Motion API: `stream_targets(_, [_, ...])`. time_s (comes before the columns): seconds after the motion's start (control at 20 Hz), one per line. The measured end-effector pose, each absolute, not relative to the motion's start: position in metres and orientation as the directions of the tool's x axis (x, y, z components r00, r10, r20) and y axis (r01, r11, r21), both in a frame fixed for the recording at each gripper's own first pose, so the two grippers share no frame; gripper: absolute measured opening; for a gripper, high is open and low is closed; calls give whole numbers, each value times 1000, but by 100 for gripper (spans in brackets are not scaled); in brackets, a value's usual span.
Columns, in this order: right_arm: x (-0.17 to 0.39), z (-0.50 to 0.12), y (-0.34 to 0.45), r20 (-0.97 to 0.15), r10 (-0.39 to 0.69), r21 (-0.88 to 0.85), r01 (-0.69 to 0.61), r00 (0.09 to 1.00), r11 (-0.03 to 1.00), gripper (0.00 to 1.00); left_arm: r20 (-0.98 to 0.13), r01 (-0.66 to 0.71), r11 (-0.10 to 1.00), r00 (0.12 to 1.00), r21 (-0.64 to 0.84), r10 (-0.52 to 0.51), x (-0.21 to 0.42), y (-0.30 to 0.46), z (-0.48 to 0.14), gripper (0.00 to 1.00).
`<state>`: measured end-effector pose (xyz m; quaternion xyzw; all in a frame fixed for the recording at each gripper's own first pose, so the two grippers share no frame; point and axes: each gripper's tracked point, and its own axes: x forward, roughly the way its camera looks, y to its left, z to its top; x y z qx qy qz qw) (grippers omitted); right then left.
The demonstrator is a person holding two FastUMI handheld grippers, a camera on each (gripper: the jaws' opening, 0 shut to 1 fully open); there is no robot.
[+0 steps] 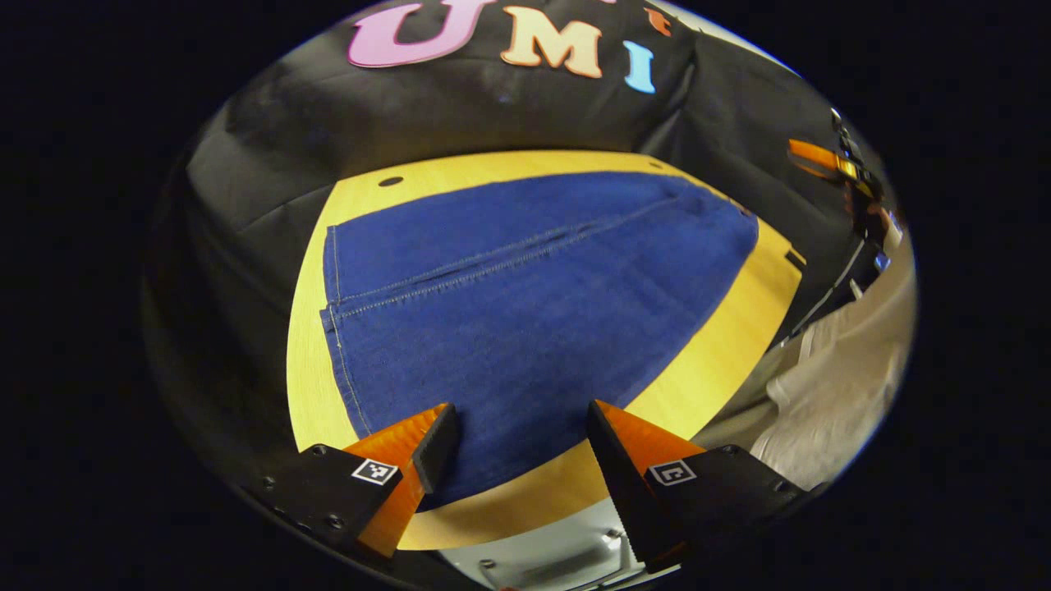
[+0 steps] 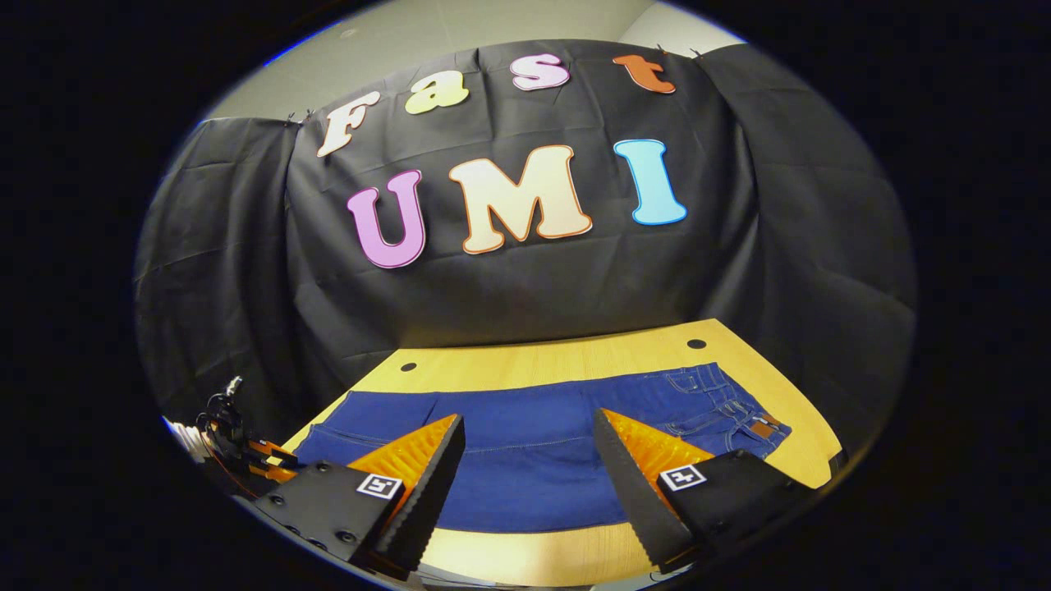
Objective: Grasp the waist and the cuffs of the jeans and fold them to make the two legs overlap; first hold the waist and fold one-third of the jeans toward the cuffs, then hold the cuffs and fold the remaining one-third in the same direction to finish folding.
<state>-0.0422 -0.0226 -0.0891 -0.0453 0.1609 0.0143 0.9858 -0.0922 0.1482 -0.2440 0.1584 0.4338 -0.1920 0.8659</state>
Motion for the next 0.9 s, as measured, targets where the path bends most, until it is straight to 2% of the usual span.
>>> stream_targets(0.05, [-42,-91,-24,-323,15,-86,-46,946,995,98,-837,501,858,512,111,-191,-96,152,-246,95])
stream_targets(0.25, [-43,-95,-28,-336,14,-88,-46,942,995,97,-914,607,785,376,120,-151,-110,162,-261,94])
stream_targets(0.3, [-44,-95,-30,-338,12,-88,-44,941,995,92,-923,627,766,363,141,-128,-111,166,-261,95])
stream_targets(0.35, [-44,-97,-32,-340,10,-87,-42,940,995,97,-930,642,751,351,156,-107,-110,170,-262,93])
stream_targets(0.4, [-45,-98,-34,-344,5,-89,-37,939,995,97,-936,655,737,340,167,-89,-111,172,-264,93])
stream_targets(0.45, [-45,-100,-36,-348,-1,-91,-33,938,995,92,-945,672,721,319,168,-77,-112,172,-265,92])
stream_targets(0.5, [-46,-101,-40,-351,-8,-92,-26,936,995,97,-946,688,705,314,171,-76,-110,170,-264,92])
stream_targets(0.75, [-42,-113,-51,-379,-19,-75,-10,925,997,98,-971,738,659,234,145,-48,-112,173,-263,92])
stream_targets(0.9, [-38,-127,-51,-415,-5,-52,-18,910,998,98,-977,742,654,214,147,-23,-114,172,-262,92])
